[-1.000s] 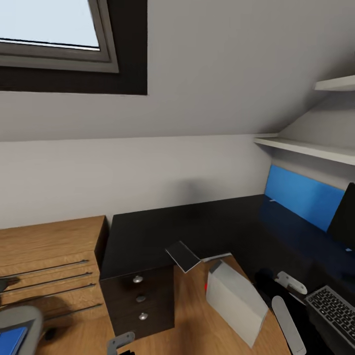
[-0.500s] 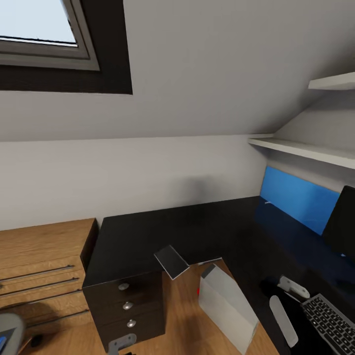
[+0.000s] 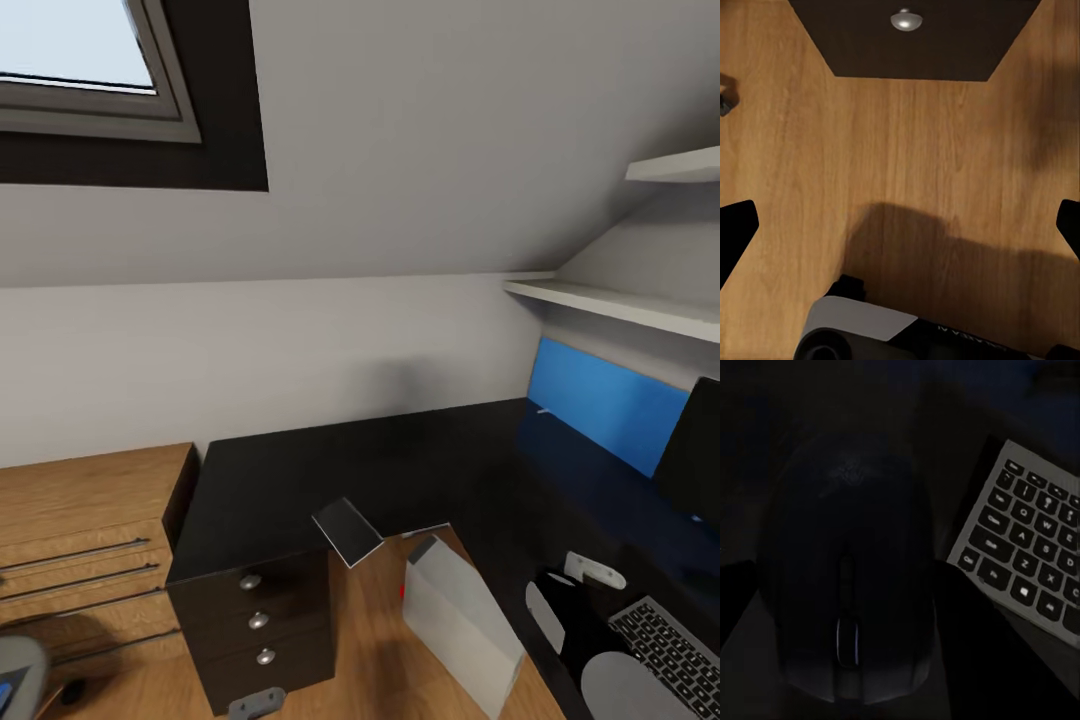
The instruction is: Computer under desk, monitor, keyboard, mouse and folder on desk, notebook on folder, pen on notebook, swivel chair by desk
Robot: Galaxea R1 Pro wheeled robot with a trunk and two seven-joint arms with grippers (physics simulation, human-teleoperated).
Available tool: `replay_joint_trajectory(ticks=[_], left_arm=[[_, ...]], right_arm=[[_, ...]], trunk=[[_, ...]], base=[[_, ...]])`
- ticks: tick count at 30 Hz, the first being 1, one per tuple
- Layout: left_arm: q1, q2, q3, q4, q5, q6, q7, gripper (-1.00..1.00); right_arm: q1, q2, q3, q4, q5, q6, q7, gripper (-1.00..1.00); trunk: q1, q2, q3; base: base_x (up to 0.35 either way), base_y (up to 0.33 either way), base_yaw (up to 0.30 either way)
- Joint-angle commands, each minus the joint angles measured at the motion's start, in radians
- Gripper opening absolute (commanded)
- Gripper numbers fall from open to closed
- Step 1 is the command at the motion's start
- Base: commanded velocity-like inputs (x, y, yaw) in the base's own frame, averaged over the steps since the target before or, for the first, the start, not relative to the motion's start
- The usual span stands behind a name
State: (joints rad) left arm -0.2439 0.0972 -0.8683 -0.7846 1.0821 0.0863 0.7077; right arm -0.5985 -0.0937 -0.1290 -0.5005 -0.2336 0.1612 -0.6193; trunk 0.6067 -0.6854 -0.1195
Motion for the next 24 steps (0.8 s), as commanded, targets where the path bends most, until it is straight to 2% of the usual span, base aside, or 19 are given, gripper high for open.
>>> replay_joint_trajectory(ticks=[1, 2, 6, 13, 18, 21, 24], left_arm=[[-0.001, 0.0, -0.005, -0.001, 0.001, 0.004, 0.007, 1.0], [-0.001, -0.002, -0.005, 0.0, 0.001, 0.004, 0.007, 1.0], [-0.001, -0.005, -0.007, 0.002, 0.001, 0.004, 0.007, 1.0], [-0.001, -0.006, -0.008, 0.002, 0.001, 0.004, 0.007, 1.0], [-0.001, -0.006, -0.023, 0.002, 0.001, 0.004, 0.007, 1.0], [-0.001, -0.006, -0.027, 0.002, 0.0, 0.004, 0.007, 1.0], [-0.001, -0.003, -0.027, -0.006, -0.004, 0.004, 0.006, 1.0]], right_arm=[[-0.014, 0.0, 0.001, 0.024, -0.002, -0.011, -0.006, -1.0], [-0.034, -0.001, 0.001, 0.069, 0.012, -0.036, -0.006, -1.0], [-0.068, -0.002, 0.001, 0.146, 0.049, -0.077, -0.007, -1.0], [-0.073, -0.023, 0.0, 0.161, 0.054, -0.084, -0.007, -1.0], [-0.075, -0.073, -0.003, 0.177, 0.046, -0.086, -0.003, -1.0], [-0.078, -0.092, -0.006, 0.186, 0.031, -0.086, -0.002, -1.0], [-0.092, -0.111, -0.008, 0.192, -0.019, -0.086, -0.001, -1.0]], trunk=[[0.0, -0.002, -0.002], [0.0, -0.002, -0.002], [0.0, -0.002, -0.002], [0.0, -0.002, -0.002], [0.0, -0.002, -0.002], [0.0, -0.002, -0.002], [0.0, -0.002, -0.002]], base=[[0.075, 0.0, 0.0], [0.15, 0.0, 0.0], [0.245, 0.0, 0.0], [0.313, 0.0, 0.0], [0.253, -0.044, 0.0], [0.112, -0.051, 0.0], [0.04, -0.018, 0.0]])
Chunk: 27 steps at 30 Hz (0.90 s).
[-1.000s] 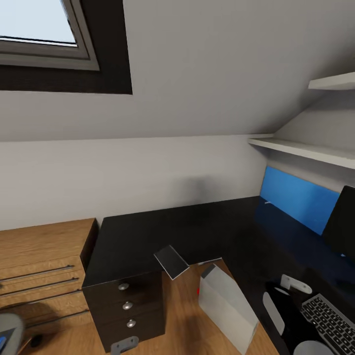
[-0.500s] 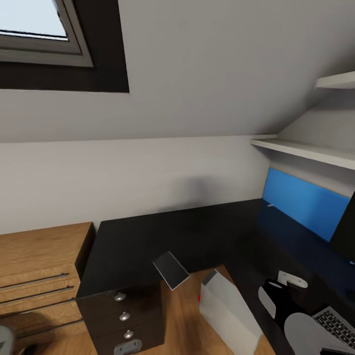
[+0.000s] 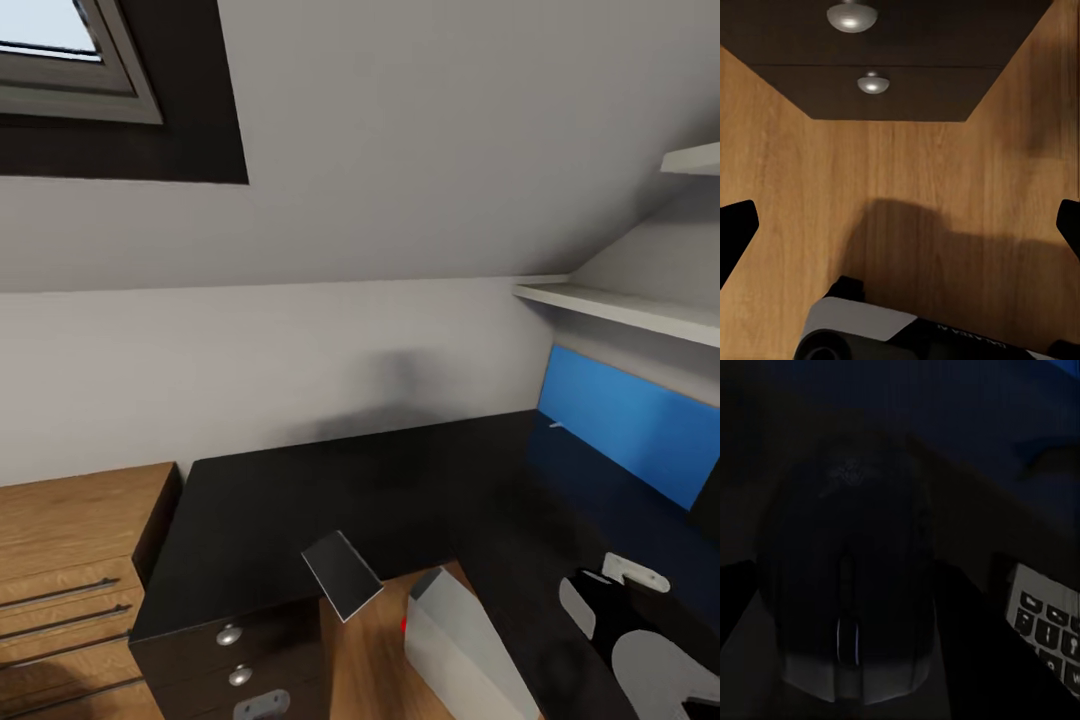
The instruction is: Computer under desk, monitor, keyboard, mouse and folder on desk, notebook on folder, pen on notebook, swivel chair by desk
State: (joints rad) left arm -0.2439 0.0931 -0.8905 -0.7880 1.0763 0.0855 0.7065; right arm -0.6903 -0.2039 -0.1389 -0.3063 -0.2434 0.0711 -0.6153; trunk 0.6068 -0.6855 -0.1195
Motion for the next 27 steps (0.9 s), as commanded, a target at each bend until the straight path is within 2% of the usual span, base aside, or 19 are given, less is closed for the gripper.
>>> replay_joint_trajectory(ticks=[1, 2, 4, 6, 7, 8, 9, 11, 12, 16, 27], left_arm=[[-0.002, 0.002, -0.004, -0.006, 0.001, 0.004, 0.007, 1.0], [-0.002, 0.003, -0.004, -0.011, 0.001, 0.003, 0.007, 1.0], [-0.002, 0.003, -0.004, -0.03, 0.001, 0.0, 0.008, 1.0], [-0.002, 0.003, -0.004, -0.055, 0.001, -0.001, 0.009, 1.0], [-0.002, 0.003, -0.005, -0.063, 0.001, -0.001, 0.011, 1.0], [-0.002, 0.002, -0.005, -0.065, 0.001, -0.002, 0.012, 1.0], [-0.002, 0.002, -0.005, -0.074, 0.001, -0.016, 0.017, 1.0], [-0.002, 0.001, -0.005, -0.074, 0.001, -0.037, 0.018, 1.0], [-0.002, 0.001, -0.005, -0.074, 0.004, -0.084, 0.018, 1.0], [-0.002, 0.001, -0.006, -0.074, 0.006, -0.098, 0.018, 1.0], [-0.002, 0.0, -0.007, -0.074, 0.005, -0.099, 0.02, 1.0]], right_arm=[[-0.003, -0.008, 0.002, -0.001, -0.022, 0.005, -0.005, -1.0], [-0.006, -0.016, 0.001, 0.001, -0.037, 0.006, -0.005, -1.0], [-0.011, -0.041, 0.0, 0.012, -0.094, 0.008, -0.004, -1.0], [-0.014, -0.064, -0.001, 0.025, -0.183, 0.009, -0.003, -1.0], [-0.016, -0.069, -0.002, 0.029, -0.219, 0.01, -0.002, -1.0], [-0.016, -0.072, -0.002, 0.03, -0.233, 0.01, -0.002, -1.0], [-0.017, -0.077, -0.002, 0.035, -0.284, 0.009, -0.001, -1.0], [-0.017, -0.078, -0.002, 0.035, -0.289, 0.008, 0.0, -1.0], [-0.017, -0.078, -0.003, 0.035, -0.299, 0.006, 0.008, -1.0], [-0.017, -0.076, -0.006, 0.035, -0.324, 0.004, 0.02, -1.0], [-0.017, -0.08, -0.031, 0.036, -0.36, -0.02, 0.022, -1.0]], trunk=[[0.0, -0.002, -0.002], [0.0, -0.002, -0.002], [0.0, -0.002, -0.002], [0.0, -0.002, -0.002], [0.004, -0.009, -0.005], [0.008, -0.016, -0.008], [0.012, -0.023, -0.011], [0.02, -0.037, -0.017], [0.023, -0.044, -0.021], [0.039, -0.072, -0.033], [0.081, -0.149, -0.068]], base=[[0.021, -0.01, 0.0], [0.017, -0.008, 0.0], [0.01, -0.004, 0.0], [0.005, -0.002, 0.0], [0.002, -0.001, 0.0], [0.002, -0.001, 0.0], [0.0, 0.0, 0.0], [0.0, 0.0, 0.0], [0.0, 0.0, 0.0], [0.0, 0.0, 0.0], [0.0, 0.0, 0.0]])
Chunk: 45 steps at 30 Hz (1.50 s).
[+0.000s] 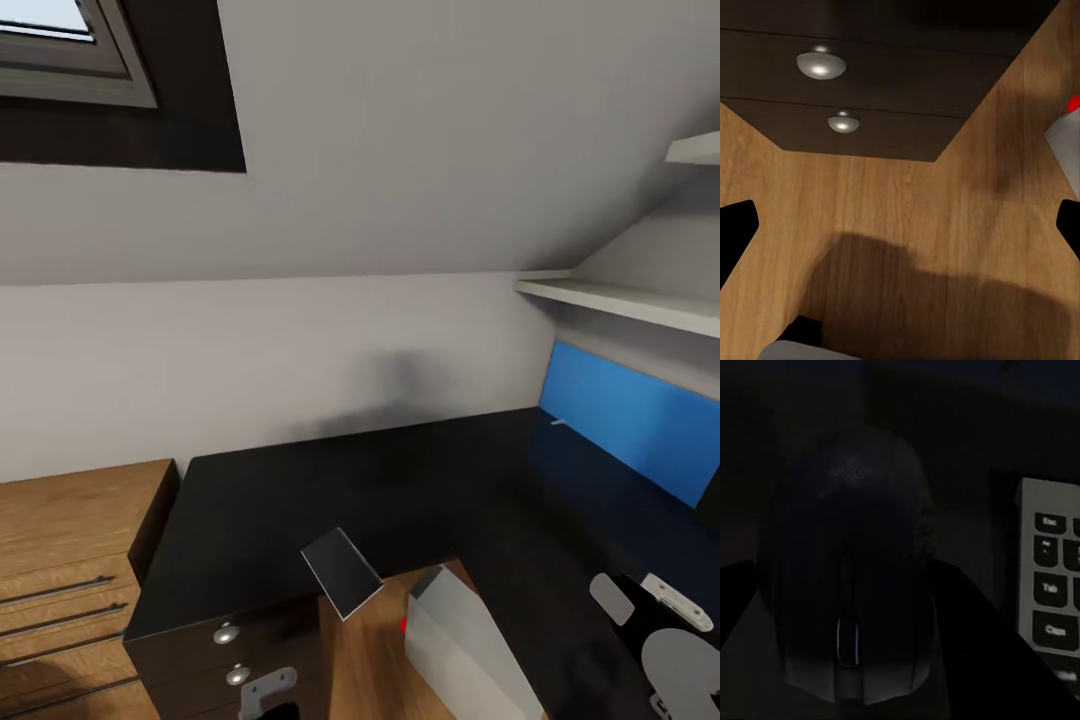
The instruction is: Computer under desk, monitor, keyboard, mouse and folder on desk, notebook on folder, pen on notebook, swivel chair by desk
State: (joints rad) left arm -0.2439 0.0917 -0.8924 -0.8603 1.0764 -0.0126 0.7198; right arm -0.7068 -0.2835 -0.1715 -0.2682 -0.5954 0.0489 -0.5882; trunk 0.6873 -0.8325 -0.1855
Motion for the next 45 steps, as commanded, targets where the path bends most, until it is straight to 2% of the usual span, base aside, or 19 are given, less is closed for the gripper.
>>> replay_joint_trajectory(ticks=[1, 7, 11, 12, 33, 45], left_arm=[[-0.002, 0.001, -0.005, -0.002, 0.005, -0.002, 0.007, 1.0], [-0.002, 0.0, -0.005, -0.002, 0.005, -0.002, 0.005, 1.0], [-0.002, 0.0, -0.005, -0.002, 0.006, -0.003, 0.004, 1.0], [-0.002, 0.0, -0.005, -0.002, 0.005, -0.003, 0.004, 1.0], [-0.002, 0.0, -0.005, -0.002, 0.006, -0.003, 0.004, 1.0], [-0.002, 0.0, -0.006, -0.002, 0.006, -0.001, 0.003, 1.0]], right_arm=[[0.0, 0.0, 0.001, -0.002, -0.008, 0.002, -0.005, -1.0], [0.0, -0.001, -0.006, -0.001, -0.012, -0.011, -0.006, -1.0], [0.0, -0.002, -0.064, 0.001, -0.011, -0.037, -0.007, -1.0], [0.0, -0.002, -0.068, 0.001, -0.011, -0.039, -0.007, -1.0], [0.0, -0.002, -0.075, 0.0, -0.01, -0.044, -0.007, -1.0], [-0.001, -0.002, -0.075, 0.0, -0.01, -0.044, -0.007, -1.0]], trunk=[[0.004, -0.009, -0.005], [0.027, -0.051, -0.024], [0.043, -0.079, -0.036], [0.046, -0.086, -0.039], [0.127, -0.233, -0.105], [0.127, -0.233, -0.105]], base=[[0.0, 0.0, 0.0], [0.0, 0.0, 0.0], [0.0, 0.0, 0.0], [0.0, 0.0, 0.0], [0.0, 0.0, 0.0], [0.0, 0.0, 0.0]])
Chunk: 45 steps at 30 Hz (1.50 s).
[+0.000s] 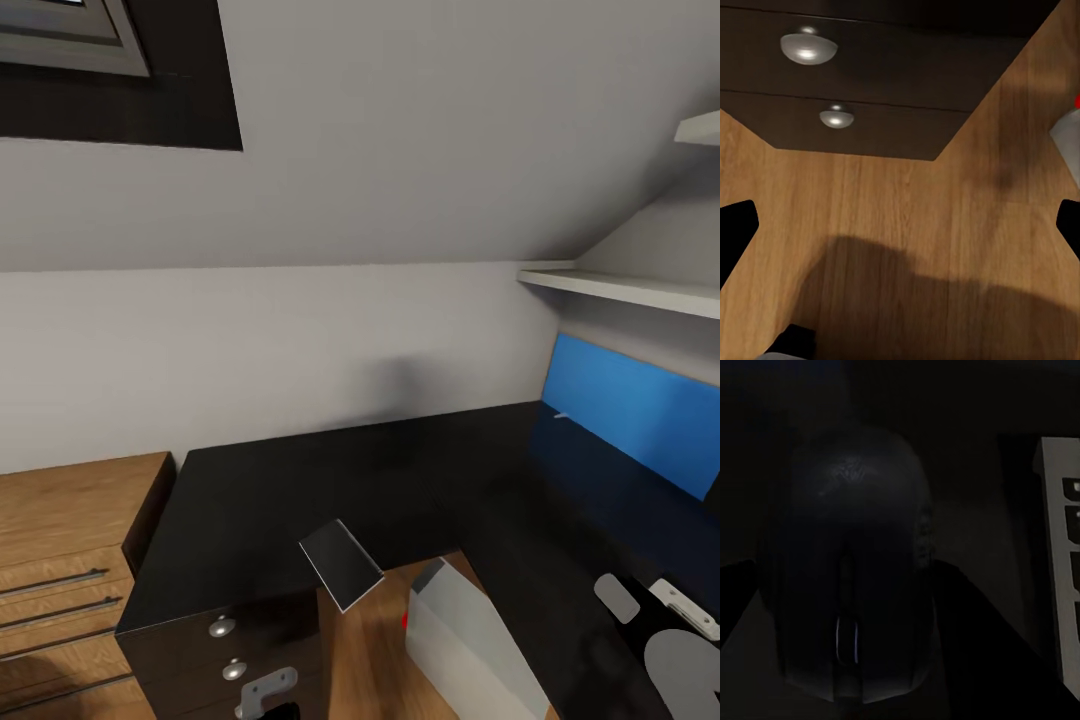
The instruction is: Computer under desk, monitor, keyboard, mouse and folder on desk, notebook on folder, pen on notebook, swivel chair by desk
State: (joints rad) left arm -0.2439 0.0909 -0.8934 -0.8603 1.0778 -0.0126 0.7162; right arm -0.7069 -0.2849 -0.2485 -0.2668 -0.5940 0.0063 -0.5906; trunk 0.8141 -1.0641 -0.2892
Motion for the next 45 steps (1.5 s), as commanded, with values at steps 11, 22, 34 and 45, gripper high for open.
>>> replay_joint_trajectory(ticks=[11, 22, 34, 45], left_arm=[[-0.002, 0.001, -0.005, -0.002, 0.005, -0.002, 0.006, 1.0], [-0.002, 0.001, -0.006, 0.0, 0.005, -0.002, 0.006, 1.0], [-0.002, 0.001, -0.006, 0.0, 0.005, -0.001, 0.006, 1.0], [-0.002, 0.0, -0.006, 0.002, 0.006, -0.001, 0.005, 1.0]], right_arm=[[0.0, 0.001, 0.003, -0.002, -0.01, -0.003, -0.005, -1.0], [0.0, 0.001, 0.003, -0.002, -0.01, -0.003, -0.005, -1.0], [0.0, 0.001, 0.003, -0.002, -0.009, -0.003, -0.005, 1.0], [0.0, 0.001, 0.005, -0.003, -0.006, -0.005, -0.004, 1.0]], trunk=[[0.0, -0.001, -0.001], [0.0, -0.001, -0.001], [0.0, -0.001, -0.001], [0.0, -0.001, -0.001]], base=[[0.0, 0.0, 0.0], [0.0, 0.0, 0.0], [0.0, 0.0, 0.0], [0.0, 0.0, 0.0]])
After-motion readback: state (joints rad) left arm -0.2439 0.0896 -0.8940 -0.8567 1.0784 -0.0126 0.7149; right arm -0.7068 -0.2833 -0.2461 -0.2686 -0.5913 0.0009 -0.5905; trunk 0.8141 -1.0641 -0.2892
